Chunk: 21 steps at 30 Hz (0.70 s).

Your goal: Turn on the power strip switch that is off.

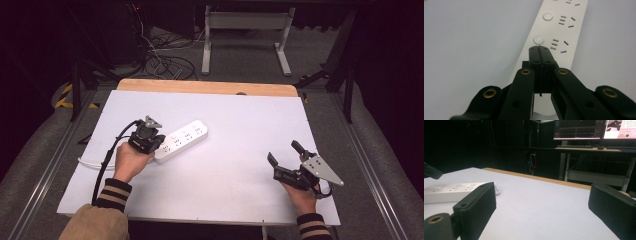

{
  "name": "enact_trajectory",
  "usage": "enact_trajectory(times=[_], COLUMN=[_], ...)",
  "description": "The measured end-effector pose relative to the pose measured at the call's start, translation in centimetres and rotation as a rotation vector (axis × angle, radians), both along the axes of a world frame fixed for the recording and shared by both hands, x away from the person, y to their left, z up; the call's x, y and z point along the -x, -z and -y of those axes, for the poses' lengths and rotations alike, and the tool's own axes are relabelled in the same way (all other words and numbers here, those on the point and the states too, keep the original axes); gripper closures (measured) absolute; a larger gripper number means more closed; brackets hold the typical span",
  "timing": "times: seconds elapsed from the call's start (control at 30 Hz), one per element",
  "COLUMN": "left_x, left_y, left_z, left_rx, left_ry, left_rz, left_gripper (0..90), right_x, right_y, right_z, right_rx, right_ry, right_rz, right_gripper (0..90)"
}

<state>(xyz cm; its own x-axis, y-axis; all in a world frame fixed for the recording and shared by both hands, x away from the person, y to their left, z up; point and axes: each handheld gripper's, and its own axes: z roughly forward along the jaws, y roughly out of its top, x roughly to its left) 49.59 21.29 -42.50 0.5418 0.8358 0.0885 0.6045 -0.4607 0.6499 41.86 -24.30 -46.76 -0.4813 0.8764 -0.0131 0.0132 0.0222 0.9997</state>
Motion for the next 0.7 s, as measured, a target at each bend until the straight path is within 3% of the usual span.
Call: enact_trajectory(times=[0.3,0.7], left_x=[-0.41,-0.94], left_y=[0.20,0.96], left_z=[-0.49,-0.25], left_rx=[-0.003,-0.019], left_ry=[-0.011,-0.007], left_rz=[0.005,-0.028], left_gripper=[90.0,90.0], right_x=[0.00,0.10], right_y=[-0.04,0.08], right_z=[0.03,-0.03], right_rx=[-0.005,0.005], right_ry=[-0.005,-0.015], right_rz=[-0.013,-0.015], right_gripper=[8.8,8.8])
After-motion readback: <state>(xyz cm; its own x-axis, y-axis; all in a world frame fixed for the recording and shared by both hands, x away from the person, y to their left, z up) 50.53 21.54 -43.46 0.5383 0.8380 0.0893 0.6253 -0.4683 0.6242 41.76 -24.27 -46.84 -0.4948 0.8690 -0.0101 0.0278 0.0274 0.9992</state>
